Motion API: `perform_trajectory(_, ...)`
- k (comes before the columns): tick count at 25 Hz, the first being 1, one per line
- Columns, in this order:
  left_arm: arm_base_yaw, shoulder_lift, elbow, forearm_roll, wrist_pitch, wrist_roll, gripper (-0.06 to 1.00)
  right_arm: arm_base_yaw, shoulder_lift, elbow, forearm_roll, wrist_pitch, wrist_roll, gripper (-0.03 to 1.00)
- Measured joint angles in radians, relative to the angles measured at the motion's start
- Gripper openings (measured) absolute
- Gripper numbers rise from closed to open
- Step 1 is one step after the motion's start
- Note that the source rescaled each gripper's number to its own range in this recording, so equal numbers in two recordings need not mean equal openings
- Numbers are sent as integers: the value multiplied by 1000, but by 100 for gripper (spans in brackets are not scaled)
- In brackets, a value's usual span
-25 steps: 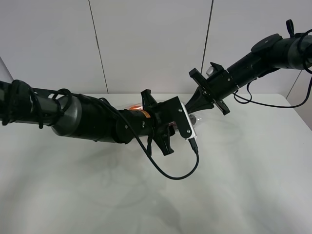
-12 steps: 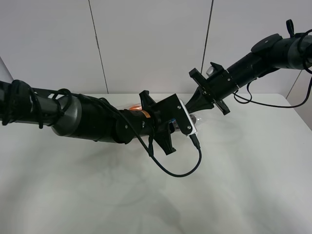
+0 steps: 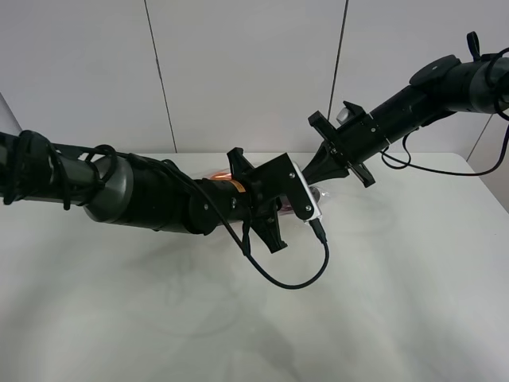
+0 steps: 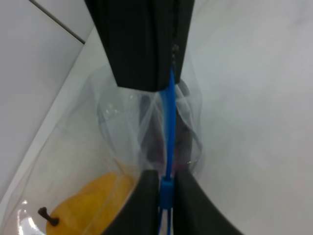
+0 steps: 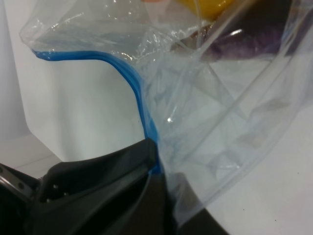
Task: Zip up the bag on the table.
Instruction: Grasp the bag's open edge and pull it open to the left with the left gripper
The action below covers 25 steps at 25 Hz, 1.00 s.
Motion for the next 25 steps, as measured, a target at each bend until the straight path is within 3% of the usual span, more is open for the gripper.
perform_trajectory(7, 24, 0, 0, 0, 0, 60, 0, 0, 0, 0, 1, -5, 0, 0)
perform_trajectory(13, 145, -1, 25, 3, 4, 167, 0, 1, 0, -1, 16, -26, 0, 0)
perform_trajectory(17, 228, -1, 40, 4, 5, 185, 0, 1, 0, -1, 18, -27, 0, 0)
perform_trajectory(25, 321, -1, 40, 53, -33, 233, 0, 6, 0, -1, 22, -28, 0, 0)
